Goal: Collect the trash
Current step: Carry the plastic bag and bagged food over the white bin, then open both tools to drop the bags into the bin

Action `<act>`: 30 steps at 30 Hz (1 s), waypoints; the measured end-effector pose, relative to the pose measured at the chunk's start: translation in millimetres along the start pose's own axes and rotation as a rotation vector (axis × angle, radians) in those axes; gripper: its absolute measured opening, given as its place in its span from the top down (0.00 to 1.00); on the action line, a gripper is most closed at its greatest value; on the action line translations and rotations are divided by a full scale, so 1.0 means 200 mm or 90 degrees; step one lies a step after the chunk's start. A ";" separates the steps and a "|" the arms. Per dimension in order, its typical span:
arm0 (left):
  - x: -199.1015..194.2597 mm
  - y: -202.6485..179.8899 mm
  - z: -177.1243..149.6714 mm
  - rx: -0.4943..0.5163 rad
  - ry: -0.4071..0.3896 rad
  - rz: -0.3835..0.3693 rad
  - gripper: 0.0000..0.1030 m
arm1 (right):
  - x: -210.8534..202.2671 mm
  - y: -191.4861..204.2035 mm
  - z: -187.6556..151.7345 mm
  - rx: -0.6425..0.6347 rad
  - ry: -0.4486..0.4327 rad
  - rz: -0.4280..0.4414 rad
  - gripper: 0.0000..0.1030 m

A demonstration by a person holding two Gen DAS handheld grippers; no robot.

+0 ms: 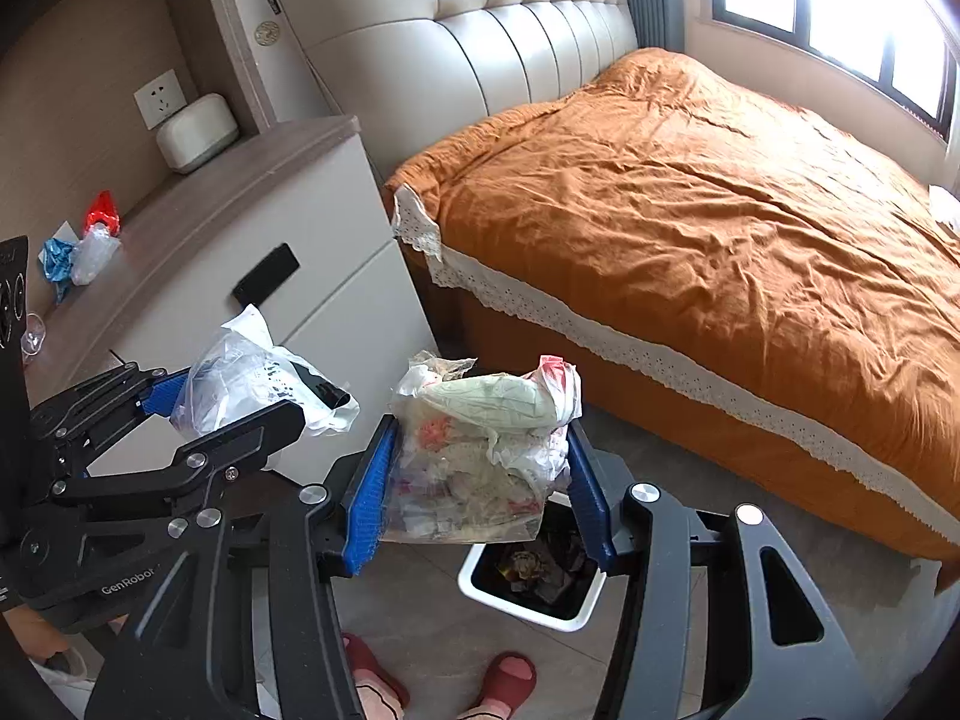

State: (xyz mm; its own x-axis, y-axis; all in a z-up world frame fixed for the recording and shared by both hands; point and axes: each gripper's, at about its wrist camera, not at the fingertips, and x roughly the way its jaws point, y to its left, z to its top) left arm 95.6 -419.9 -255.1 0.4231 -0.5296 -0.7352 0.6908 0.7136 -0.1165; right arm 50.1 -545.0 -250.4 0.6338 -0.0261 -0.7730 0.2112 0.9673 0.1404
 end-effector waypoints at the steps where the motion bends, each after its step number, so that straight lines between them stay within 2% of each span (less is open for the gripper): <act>1: 0.05 -0.03 -0.02 0.003 0.007 -0.005 0.50 | 0.02 -0.04 -0.02 0.004 0.005 -0.001 0.48; 7: 0.40 -0.11 -0.18 0.011 0.060 -0.042 0.50 | 0.25 -0.22 -0.16 0.027 0.047 0.002 0.47; 15: 0.87 -0.19 -0.49 0.043 0.117 -0.071 0.50 | 0.68 -0.38 -0.42 0.055 0.108 0.012 0.47; 20: 1.05 -0.19 -0.66 0.048 0.147 -0.088 0.48 | 0.86 -0.42 -0.57 0.066 0.139 0.014 0.47; 21: 1.08 -0.19 -0.68 0.049 0.160 -0.099 0.38 | 0.89 -0.42 -0.59 0.064 0.146 0.015 0.45; 22: 1.11 -0.20 -0.70 0.054 0.171 -0.102 0.28 | 0.92 -0.42 -0.61 0.062 0.154 0.019 0.38; 23: 1.13 -0.21 -0.73 0.060 0.173 -0.091 0.04 | 0.95 -0.43 -0.63 0.062 0.163 0.019 0.15; 24: 1.13 -0.21 -0.75 0.064 0.169 -0.079 0.05 | 0.96 -0.43 -0.65 0.064 0.162 0.012 0.04; 30: 1.12 -0.19 -0.76 0.054 0.172 -0.058 0.05 | 0.98 -0.45 -0.68 0.077 0.178 -0.001 0.04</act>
State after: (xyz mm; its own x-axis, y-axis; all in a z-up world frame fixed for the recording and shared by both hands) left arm 75.2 -494.9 -516.5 0.1929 -0.4403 -0.8769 0.7706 0.6212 -0.1424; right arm 54.1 -602.3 -498.2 0.4081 0.0592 -0.9110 0.3090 0.9300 0.1989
